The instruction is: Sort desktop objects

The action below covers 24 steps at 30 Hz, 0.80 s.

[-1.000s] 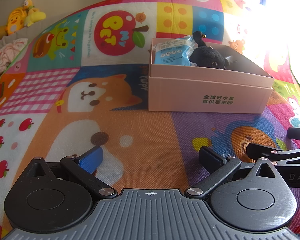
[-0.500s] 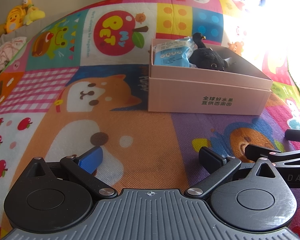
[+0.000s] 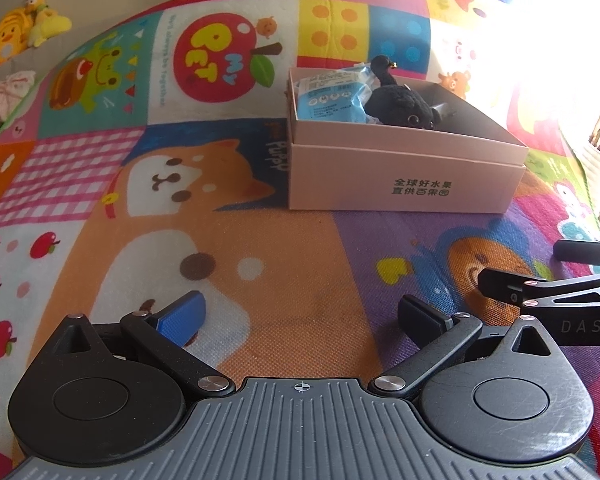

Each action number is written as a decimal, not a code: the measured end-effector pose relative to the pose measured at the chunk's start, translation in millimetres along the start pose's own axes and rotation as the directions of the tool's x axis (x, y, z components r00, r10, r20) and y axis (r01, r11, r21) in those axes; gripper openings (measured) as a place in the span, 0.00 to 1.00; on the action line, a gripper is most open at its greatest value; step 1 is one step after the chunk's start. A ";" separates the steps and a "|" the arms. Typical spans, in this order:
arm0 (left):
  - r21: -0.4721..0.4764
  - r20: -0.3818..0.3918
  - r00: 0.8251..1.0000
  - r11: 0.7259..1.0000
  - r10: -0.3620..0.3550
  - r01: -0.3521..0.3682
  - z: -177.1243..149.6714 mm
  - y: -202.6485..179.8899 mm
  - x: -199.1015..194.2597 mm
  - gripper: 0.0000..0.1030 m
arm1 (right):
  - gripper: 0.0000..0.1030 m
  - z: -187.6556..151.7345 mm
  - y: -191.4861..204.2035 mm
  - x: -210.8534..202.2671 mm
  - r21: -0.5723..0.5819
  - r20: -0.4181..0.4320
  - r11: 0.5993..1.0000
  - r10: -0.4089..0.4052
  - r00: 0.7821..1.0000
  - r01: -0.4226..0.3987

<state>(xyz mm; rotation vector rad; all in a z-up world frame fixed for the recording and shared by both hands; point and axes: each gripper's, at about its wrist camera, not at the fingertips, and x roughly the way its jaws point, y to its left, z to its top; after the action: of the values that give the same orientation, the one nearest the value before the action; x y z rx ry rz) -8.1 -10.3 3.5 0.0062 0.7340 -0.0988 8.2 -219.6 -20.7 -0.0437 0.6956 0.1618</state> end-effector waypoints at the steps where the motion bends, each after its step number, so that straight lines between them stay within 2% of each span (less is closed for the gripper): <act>1: 0.009 -0.002 1.000 1.000 0.009 -0.009 0.2 -2.3 0.3 1.00 | 1.00 0.0 0.0 0.1 0.000 0.000 1.000 0.000 1.000 0.000; 24: 0.007 0.001 1.000 1.000 0.013 -0.013 0.0 -2.6 0.1 1.00 | 1.00 -0.1 -0.2 0.1 0.000 0.000 1.000 0.000 1.000 0.000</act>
<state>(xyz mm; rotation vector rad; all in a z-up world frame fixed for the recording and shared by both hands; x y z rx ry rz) -8.3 -12.9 3.6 0.0178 0.7330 -0.0888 8.2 -219.8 -20.9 -0.0439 0.6956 0.1617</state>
